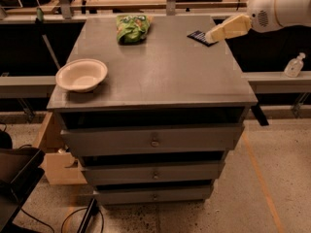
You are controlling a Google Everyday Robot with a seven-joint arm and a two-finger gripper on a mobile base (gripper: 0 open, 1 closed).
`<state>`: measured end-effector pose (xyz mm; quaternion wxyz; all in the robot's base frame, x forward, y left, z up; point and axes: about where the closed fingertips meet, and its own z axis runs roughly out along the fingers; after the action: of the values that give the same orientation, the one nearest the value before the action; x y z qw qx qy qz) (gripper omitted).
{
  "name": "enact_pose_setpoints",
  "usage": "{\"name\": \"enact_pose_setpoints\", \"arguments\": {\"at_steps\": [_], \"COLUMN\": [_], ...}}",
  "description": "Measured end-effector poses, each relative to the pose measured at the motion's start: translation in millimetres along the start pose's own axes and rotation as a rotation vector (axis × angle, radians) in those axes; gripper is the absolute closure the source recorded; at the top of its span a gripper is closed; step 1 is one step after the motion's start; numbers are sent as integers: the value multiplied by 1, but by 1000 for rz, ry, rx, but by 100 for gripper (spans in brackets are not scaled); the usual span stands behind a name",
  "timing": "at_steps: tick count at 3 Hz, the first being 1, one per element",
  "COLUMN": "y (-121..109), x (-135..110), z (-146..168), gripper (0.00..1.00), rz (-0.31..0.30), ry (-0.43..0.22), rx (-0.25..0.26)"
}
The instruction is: Move rxbar blueberry near paper bowl
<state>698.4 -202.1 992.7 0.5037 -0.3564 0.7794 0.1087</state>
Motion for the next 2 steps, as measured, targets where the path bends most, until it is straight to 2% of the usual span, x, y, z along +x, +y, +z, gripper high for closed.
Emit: {"name": "enact_pose_setpoints", "arguments": {"at_steps": [1,2], "y": [9,-7], "x": [-6,-12], "z": [9,36], "gripper": [0,0], "rz": [10,43], "ry": [-43,-130], "rx": [-8,13]}}
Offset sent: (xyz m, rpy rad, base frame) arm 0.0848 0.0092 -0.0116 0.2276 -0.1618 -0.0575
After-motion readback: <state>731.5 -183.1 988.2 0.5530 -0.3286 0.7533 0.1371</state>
